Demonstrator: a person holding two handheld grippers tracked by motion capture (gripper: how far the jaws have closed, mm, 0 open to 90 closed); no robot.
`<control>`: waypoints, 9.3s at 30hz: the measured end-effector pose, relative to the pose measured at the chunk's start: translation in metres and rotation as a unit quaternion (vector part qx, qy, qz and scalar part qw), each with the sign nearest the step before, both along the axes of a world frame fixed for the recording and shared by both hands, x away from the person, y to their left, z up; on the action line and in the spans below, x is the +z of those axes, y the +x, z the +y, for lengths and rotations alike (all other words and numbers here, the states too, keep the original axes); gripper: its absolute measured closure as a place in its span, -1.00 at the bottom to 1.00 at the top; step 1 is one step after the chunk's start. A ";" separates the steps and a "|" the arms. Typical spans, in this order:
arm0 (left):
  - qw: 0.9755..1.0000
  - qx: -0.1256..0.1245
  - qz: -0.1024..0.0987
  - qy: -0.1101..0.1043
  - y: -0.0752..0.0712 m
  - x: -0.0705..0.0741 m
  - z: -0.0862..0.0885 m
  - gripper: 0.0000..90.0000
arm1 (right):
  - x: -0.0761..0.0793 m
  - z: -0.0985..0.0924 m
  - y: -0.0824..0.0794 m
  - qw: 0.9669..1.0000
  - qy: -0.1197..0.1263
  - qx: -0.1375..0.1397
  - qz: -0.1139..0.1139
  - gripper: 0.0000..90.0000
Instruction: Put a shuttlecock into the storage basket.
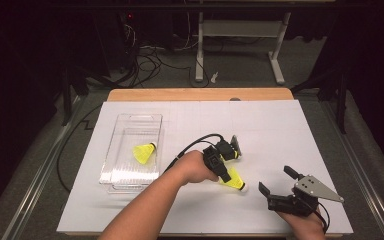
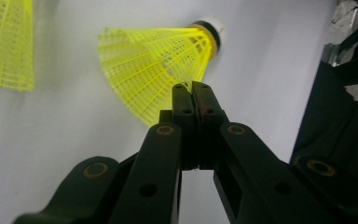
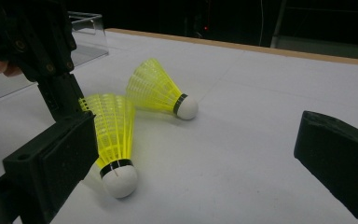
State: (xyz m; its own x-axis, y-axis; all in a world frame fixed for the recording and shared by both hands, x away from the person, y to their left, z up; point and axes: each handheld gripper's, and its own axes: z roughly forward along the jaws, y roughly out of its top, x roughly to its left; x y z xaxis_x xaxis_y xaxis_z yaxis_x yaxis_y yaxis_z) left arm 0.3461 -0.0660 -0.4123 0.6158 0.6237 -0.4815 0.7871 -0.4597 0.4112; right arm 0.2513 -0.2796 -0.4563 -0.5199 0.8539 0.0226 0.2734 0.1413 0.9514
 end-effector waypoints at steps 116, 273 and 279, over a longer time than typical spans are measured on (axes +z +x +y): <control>0.933 0.326 -0.109 0.109 0.055 0.078 0.252 1.00 | 0.001 0.015 0.010 1.000 -0.005 0.021 -0.002 -1.00; 0.949 0.289 -0.057 0.111 0.024 0.059 0.214 -0.94 | 0.001 0.016 0.008 1.000 -0.007 0.028 0.000 -1.00; 0.956 0.267 -0.061 0.105 0.022 0.062 0.190 -0.95 | 0.001 0.011 0.006 1.000 -0.003 0.019 0.001 -1.00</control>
State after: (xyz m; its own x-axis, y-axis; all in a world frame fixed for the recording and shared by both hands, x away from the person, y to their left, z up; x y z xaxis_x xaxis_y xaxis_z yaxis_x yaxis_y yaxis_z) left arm 0.3685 0.1238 -0.3507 0.2260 0.9399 -0.2562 0.8850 -0.0882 0.4572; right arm 0.2574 -0.2683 -0.4555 -0.5518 0.8338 0.0179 0.2697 0.1581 0.9499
